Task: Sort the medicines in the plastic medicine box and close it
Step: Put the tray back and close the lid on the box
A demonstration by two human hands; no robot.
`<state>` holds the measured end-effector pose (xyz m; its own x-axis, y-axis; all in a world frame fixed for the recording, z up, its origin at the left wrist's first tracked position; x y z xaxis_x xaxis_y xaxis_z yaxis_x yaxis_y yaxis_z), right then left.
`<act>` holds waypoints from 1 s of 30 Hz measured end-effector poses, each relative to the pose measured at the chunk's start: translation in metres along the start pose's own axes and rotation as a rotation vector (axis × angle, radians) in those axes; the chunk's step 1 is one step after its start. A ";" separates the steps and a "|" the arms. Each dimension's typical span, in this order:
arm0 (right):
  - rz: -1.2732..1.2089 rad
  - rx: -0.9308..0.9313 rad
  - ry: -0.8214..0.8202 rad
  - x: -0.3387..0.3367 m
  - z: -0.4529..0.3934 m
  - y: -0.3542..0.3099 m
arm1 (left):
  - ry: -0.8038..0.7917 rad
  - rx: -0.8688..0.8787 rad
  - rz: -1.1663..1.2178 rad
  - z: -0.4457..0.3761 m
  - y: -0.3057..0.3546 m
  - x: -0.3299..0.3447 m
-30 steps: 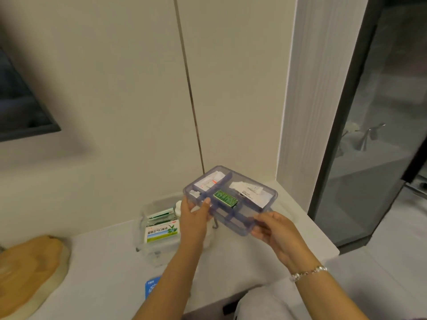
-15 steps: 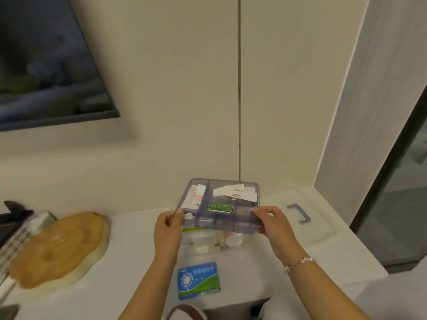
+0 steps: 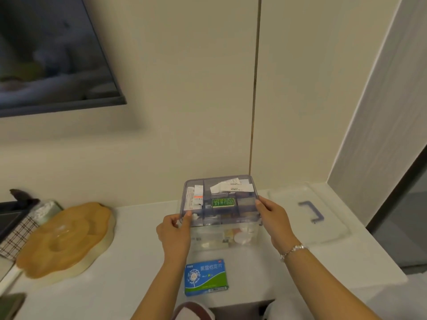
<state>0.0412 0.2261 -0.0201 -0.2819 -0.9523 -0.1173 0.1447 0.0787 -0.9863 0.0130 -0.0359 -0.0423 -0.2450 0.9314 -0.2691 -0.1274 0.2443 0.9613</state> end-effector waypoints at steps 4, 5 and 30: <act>0.078 0.019 -0.007 0.002 -0.004 0.005 | -0.016 -0.029 0.058 0.002 -0.007 0.001; 0.083 0.024 0.000 0.002 -0.005 0.008 | -0.017 -0.031 0.060 0.002 -0.009 0.001; 0.170 -0.041 0.067 -0.082 0.055 0.031 | -0.444 0.046 0.094 0.101 0.044 0.108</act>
<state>0.1206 0.2901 -0.0351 -0.3192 -0.9027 -0.2885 0.1574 0.2497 -0.9555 0.0782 0.1025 -0.0228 0.1832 0.9732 -0.1386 -0.0794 0.1552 0.9847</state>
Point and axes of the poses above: each hand's wrist, its own z-axis away from the middle knuckle, its own x-axis out of the palm, y = z × x, the point moved 6 cm from there along -z, towards the middle knuckle, and after that the axes turned 7 degrees about -y, right-handed, at the moved point
